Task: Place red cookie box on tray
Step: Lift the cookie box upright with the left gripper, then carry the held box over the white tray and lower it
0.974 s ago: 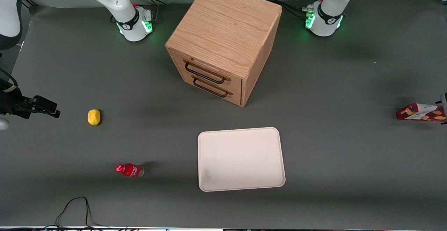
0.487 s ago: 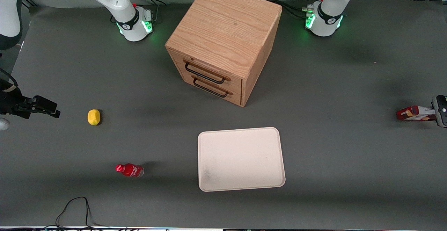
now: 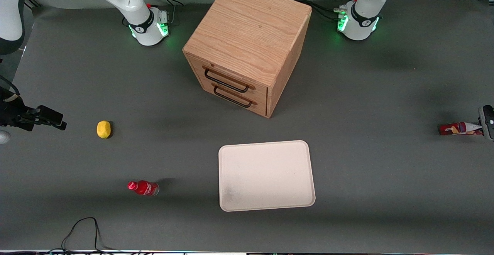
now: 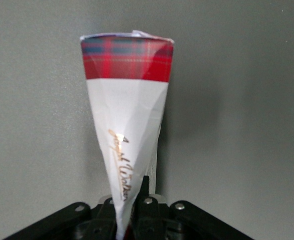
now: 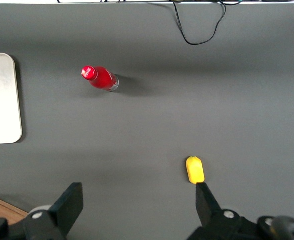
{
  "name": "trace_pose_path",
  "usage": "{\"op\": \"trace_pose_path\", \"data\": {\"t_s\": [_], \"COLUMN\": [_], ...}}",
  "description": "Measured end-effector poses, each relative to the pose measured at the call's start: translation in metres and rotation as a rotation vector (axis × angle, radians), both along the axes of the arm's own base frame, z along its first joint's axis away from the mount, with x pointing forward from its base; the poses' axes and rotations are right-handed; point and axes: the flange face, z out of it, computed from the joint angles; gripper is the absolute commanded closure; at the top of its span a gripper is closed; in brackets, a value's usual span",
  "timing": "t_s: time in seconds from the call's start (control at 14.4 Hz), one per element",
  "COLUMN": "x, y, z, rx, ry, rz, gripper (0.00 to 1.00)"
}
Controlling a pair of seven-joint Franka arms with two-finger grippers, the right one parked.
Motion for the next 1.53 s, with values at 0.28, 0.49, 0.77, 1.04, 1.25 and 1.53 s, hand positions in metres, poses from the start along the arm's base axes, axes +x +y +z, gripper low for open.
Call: {"op": "trace_pose_path", "data": {"t_s": [0.28, 0.49, 0.77, 1.04, 1.25, 1.53], "x": [0.004, 0.016, 0.033, 0.044, 0.057, 0.064], "y": [-0.012, -0.046, -0.124, -0.225, -0.324, -0.465], "z": [0.032, 0.105, 0.208, 0.286, 0.318, 0.335], "rx": [-0.008, -0.001, 0.023, 0.004, 0.028, 0.057], "ry": [0.006, 0.008, 0.048, 0.09, 0.106, 0.099], "rz": [0.166, 0.372, 0.695, 0.993, 1.182, 1.405], "gripper": [1.0, 1.0, 1.0, 1.0, 1.0, 1.0]}}
